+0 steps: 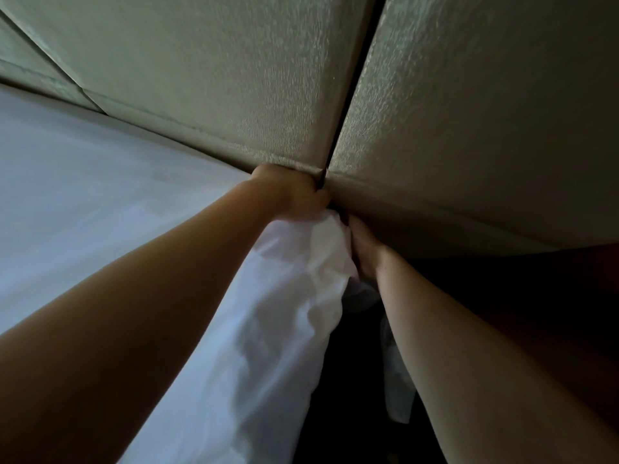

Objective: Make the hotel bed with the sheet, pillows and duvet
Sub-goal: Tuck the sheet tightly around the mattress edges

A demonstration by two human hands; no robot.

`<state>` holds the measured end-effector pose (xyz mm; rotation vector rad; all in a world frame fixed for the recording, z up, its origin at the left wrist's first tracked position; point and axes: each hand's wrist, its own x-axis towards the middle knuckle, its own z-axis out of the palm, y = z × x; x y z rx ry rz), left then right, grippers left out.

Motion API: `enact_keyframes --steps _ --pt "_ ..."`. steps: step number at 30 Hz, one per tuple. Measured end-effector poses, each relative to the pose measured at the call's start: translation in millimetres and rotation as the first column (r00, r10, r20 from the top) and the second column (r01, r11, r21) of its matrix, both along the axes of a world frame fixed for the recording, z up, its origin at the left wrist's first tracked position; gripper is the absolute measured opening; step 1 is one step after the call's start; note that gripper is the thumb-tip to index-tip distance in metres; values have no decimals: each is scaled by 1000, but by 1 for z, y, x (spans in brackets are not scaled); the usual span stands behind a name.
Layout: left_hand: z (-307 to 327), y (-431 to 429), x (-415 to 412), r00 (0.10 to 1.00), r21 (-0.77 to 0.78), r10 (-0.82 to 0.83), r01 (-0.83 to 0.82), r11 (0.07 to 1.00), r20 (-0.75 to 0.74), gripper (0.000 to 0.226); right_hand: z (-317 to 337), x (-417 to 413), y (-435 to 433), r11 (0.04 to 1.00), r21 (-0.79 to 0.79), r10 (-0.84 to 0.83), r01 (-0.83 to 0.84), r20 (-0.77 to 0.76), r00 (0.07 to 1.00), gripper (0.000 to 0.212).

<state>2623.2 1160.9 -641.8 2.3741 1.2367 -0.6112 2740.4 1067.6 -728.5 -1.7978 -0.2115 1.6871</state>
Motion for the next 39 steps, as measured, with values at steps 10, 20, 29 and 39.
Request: enact_keyframes --steps 10,20,29,39 --pt "-13 -21 4 989 306 22 -65 950 143 54 1 5 -4 996 -23 83 -81 108 991 44" --pt "-8 -78 -11 957 438 -4 -129 890 291 52 26 0 -73 989 -50 -118 140 319 941 24" --pt "15 -183 -65 948 241 -88 12 970 304 62 66 -40 -149 979 25 167 -202 465 869 20" --pt "34 -246 -82 707 -43 413 -477 878 574 55 109 -39 -98 983 162 61 -89 167 984 71"
